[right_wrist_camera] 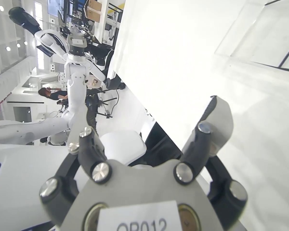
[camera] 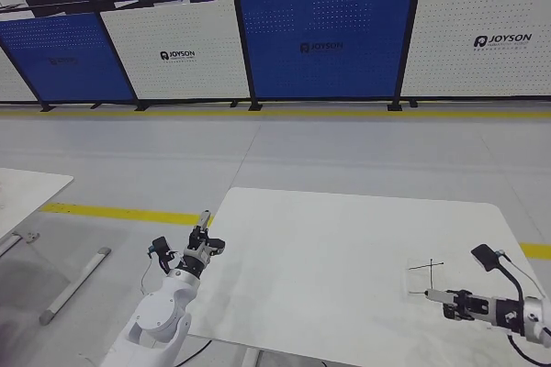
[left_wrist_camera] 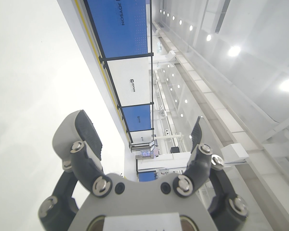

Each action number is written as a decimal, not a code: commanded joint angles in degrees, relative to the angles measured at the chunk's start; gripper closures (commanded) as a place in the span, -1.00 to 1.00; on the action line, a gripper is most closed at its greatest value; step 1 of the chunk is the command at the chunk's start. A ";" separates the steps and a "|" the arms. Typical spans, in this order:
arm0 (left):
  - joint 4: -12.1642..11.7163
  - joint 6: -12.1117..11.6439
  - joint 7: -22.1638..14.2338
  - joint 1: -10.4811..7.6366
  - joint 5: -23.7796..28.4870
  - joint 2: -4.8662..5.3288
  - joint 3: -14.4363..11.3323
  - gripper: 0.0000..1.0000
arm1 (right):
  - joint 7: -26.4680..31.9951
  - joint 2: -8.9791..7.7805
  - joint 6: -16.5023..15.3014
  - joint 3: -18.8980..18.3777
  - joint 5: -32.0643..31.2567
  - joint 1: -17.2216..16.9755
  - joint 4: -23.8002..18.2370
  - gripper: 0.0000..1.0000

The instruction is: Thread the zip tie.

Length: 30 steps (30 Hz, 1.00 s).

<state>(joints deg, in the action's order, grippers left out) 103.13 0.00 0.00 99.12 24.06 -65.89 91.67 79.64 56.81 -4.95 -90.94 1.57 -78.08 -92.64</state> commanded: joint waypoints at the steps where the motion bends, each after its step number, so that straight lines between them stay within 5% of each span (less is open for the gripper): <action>1: 0.00 0.00 0.00 0.00 0.00 0.00 0.00 -1.00 | 0.00 -0.93 -2.20 -0.51 7.66 -0.16 1.46 -1.00; 5: 0.00 0.00 0.00 0.00 0.00 0.00 0.00 -1.00 | 0.00 -4.14 -5.46 -1.92 13.78 -2.22 1.96 -1.00; 8: 0.00 0.00 0.00 0.00 0.00 0.00 0.00 -1.00 | 0.00 -6.49 -4.92 -2.20 15.08 -2.94 2.05 -1.00; 17: 0.00 0.00 0.00 0.00 0.00 0.00 0.00 -1.00 | 0.00 -13.67 -2.17 5.10 22.15 1.15 9.30 -1.00; 30: 0.00 0.00 0.00 0.00 0.00 0.00 0.00 -1.00 | 0.00 -14.08 -0.87 5.18 22.04 2.65 11.49 -1.00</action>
<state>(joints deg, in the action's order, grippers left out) 103.13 0.00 0.00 99.12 24.06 -65.89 91.67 79.64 42.73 -5.82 -85.76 23.61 -75.43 -81.17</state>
